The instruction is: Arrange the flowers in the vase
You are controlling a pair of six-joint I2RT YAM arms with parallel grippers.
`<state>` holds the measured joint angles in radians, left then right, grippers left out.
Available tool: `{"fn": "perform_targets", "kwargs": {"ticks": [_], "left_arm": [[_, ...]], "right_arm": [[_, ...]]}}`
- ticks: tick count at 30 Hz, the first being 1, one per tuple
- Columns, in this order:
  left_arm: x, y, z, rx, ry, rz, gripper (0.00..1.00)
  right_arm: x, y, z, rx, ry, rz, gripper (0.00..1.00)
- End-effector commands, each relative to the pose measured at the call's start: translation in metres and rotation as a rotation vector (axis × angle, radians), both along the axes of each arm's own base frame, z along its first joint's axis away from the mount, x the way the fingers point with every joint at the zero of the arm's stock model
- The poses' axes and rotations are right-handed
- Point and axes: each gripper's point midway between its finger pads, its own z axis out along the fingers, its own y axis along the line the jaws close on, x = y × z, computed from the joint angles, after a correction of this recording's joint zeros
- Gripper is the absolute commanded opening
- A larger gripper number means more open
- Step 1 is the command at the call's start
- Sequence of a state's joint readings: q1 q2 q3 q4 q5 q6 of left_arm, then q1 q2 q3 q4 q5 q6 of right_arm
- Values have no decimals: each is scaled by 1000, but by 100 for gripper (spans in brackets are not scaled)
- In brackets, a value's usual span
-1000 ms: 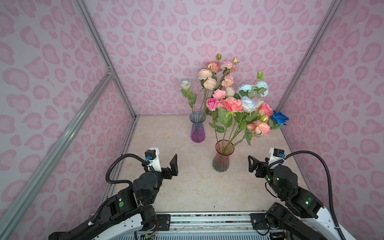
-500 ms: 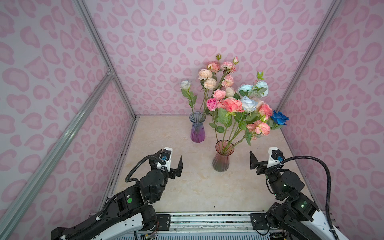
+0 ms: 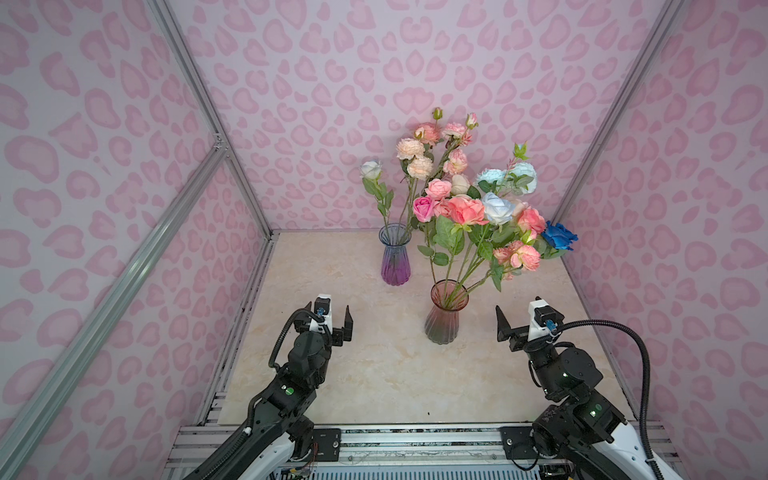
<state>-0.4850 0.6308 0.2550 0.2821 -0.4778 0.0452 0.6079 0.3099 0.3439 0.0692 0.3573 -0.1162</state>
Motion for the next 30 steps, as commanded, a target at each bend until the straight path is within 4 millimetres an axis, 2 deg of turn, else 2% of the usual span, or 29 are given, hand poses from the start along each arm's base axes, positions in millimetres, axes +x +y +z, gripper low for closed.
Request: {"fn": "perform_targets", "kwargs": {"ticks": [1,5,9,11,19,26,30], "left_arm": [[10,15,18,-102,-138,35,98],[25,48,5,-141,-126,132,98],[45,60,-10,-78,-74,152,98],[51,65,-17,-78,-61,161,98],[68,66,-42,-54,-15,137,98],[89,61,-62,-79,18,98,98],[93,64,-72,-98,40,96,98]], "right_arm": [[-2,-1,4,23,-27,10,98],[-3,1,-11,14,-7,28,98],[-2,7,-26,13,9,61,98],[-3,7,-26,18,8,63,98],[-12,4,-21,1,-25,75,98],[-17,3,-25,-27,-51,100,98],[-19,0,-27,-27,-60,93,98]]}}
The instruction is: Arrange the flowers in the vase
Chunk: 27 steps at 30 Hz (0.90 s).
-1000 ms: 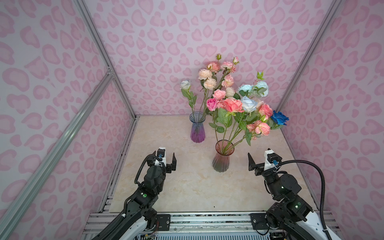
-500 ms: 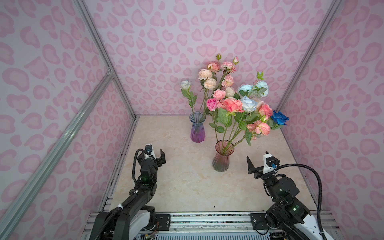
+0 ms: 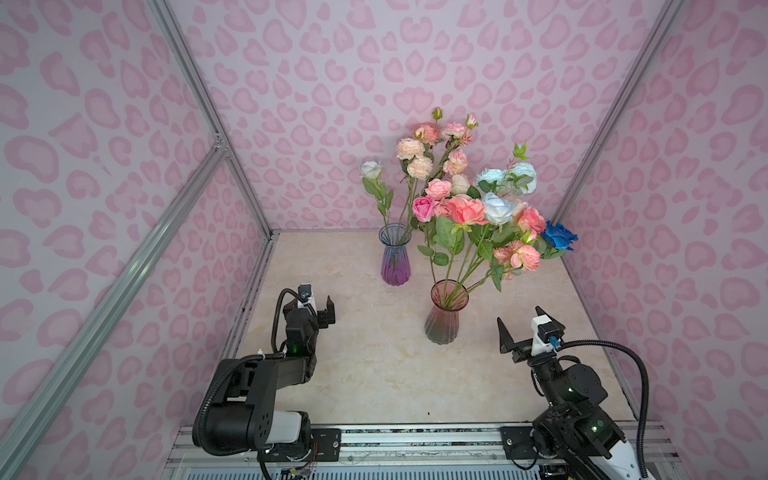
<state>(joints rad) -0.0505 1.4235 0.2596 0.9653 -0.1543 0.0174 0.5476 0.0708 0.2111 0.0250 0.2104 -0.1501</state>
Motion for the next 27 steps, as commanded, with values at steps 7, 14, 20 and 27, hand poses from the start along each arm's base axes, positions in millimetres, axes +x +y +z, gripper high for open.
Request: {"fn": "perform_targets", "kwargs": {"ticks": [7,14,20,27], "left_arm": [[20,4,11,-87,-30,-33,98],[21,7,11,-94,-28,-30,98],[21,7,11,-93,-28,-29,98],[21,7,11,-92,-29,-30,98]], "right_arm": [[-2,2,-13,-41,-12,15,98],[1,-8,-17,-33,-12,-47,98],[10,-11,-18,-19,-1,-82,98],[34,-21,-11,0,21,-155,98]]}}
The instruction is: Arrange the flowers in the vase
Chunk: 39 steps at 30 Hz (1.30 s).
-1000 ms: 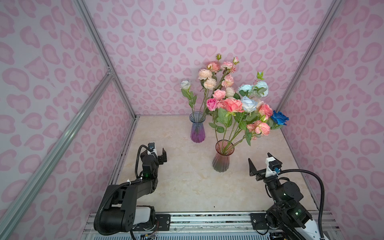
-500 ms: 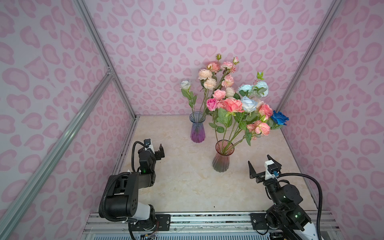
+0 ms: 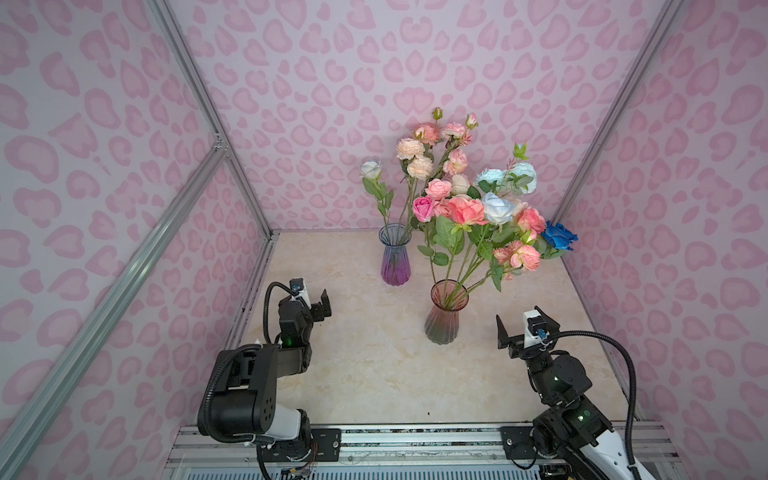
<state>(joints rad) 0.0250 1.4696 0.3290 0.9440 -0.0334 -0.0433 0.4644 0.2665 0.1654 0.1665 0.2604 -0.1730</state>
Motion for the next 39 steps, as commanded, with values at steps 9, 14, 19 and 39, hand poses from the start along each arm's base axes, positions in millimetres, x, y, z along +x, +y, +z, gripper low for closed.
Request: {"fn": "perform_targets", "kwargs": {"ticks": [9,14,19,39], "left_arm": [[3,-1,6,2,-24,-4,98],[3,-1,6,6,-22,0,98],[3,-1,6,6,-23,1,98],[3,-2,6,10,-22,1,98]], "right_arm": [[21,-19,4,42,-18,-68,98],[27,-27,9,1,-36,-98,98],[45,-37,-14,27,-6,-127,98],[87,-30,-83,-18,131,-66,100]]}}
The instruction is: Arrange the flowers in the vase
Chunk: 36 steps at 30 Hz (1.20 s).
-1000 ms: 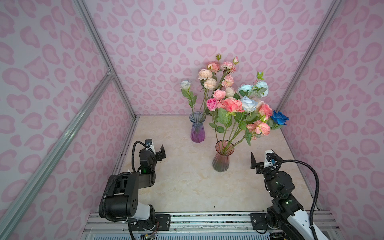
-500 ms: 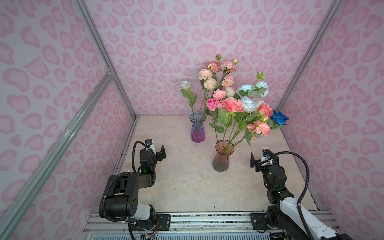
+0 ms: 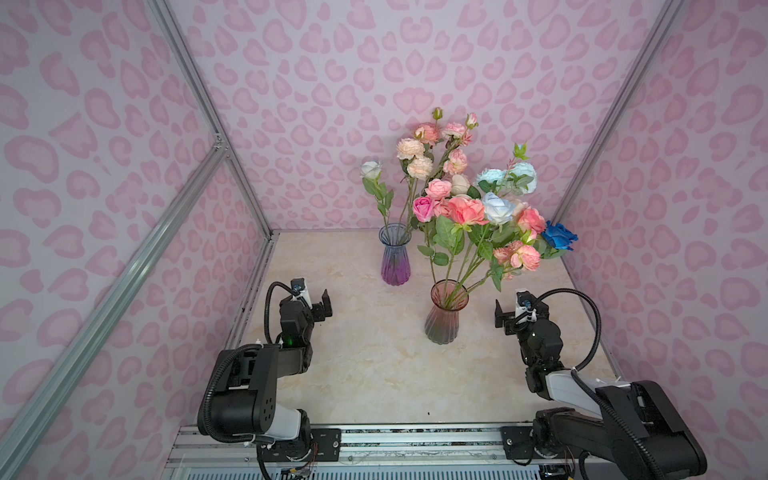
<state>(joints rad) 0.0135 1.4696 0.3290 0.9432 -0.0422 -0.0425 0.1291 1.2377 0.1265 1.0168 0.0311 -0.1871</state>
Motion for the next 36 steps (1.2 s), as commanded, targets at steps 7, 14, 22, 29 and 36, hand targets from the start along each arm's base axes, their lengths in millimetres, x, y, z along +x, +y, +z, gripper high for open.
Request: {"fn": "perform_targets", "kwargs": {"ticks": [7,14,22,29,36], "left_arm": [[3,1,6,8,-22,5,98],[3,1,6,8,-22,5,98],[2,1,5,8,-21,5,98],[3,1,6,8,-23,5,98],[3,1,6,8,-24,6,98]], "right_arm": [[4,-5,-10,47,-75,-39,100],[16,-12,-14,52,-44,-90,100],[47,-34,-25,105,82,-208,100],[56,-45,-34,190,147,-182,100],[56,-45,-33,190,144,-180,100]]}}
